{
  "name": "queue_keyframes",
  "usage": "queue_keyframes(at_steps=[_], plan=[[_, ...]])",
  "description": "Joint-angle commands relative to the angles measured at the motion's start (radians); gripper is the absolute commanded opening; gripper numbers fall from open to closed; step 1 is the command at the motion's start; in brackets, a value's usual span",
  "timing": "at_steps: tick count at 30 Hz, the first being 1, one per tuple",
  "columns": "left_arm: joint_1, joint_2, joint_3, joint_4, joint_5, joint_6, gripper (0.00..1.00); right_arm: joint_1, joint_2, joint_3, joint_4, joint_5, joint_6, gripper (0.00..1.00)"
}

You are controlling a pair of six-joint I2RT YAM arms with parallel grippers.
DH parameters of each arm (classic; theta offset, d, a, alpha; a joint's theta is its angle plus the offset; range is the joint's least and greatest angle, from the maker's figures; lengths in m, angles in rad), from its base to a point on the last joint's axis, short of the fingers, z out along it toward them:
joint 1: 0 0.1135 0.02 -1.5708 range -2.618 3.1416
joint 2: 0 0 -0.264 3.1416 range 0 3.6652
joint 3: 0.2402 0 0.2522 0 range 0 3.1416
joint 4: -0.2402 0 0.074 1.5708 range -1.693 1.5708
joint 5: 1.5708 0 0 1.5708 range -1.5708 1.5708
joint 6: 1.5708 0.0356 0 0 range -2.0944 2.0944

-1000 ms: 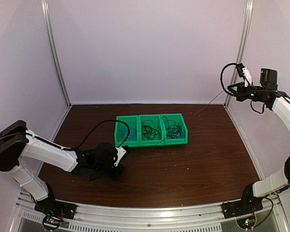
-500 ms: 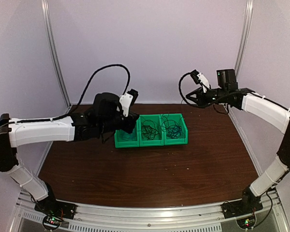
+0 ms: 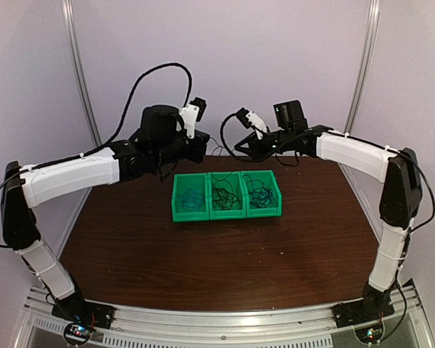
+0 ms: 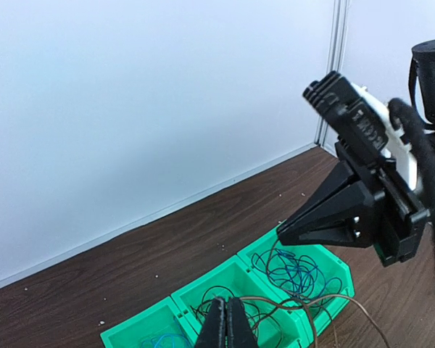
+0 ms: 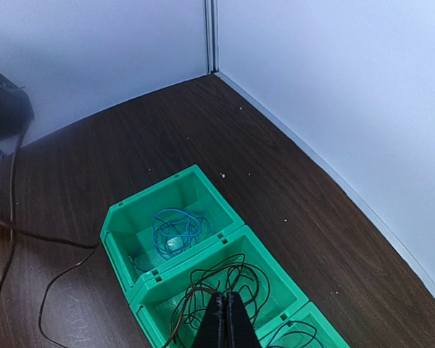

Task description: Untangle the cables

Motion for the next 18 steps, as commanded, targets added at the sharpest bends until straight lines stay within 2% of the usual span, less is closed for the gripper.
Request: queue_keyframes(at_steps=[1,10,15,18], plan=[[0.019,0.024,-0.004,0.055,0.006,0.003,0.00,0.049,0.079,0.092,-0.044,0.041,0.024,0.00],[0.043,0.078,-0.011,0.078,0.019,-0.046,0.00,0.134,0.221,0.172,-0.083,0.089,0.017,0.00],[0.060,0.050,-0.114,0.106,-0.046,-0.119,0.00,0.151,0.329,0.273,-0.107,0.065,0.053,0.00],[0.077,0.042,-0.192,0.166,-0.011,-0.166,0.00,0.153,0.352,0.290,-0.113,0.085,0.055,0.00]])
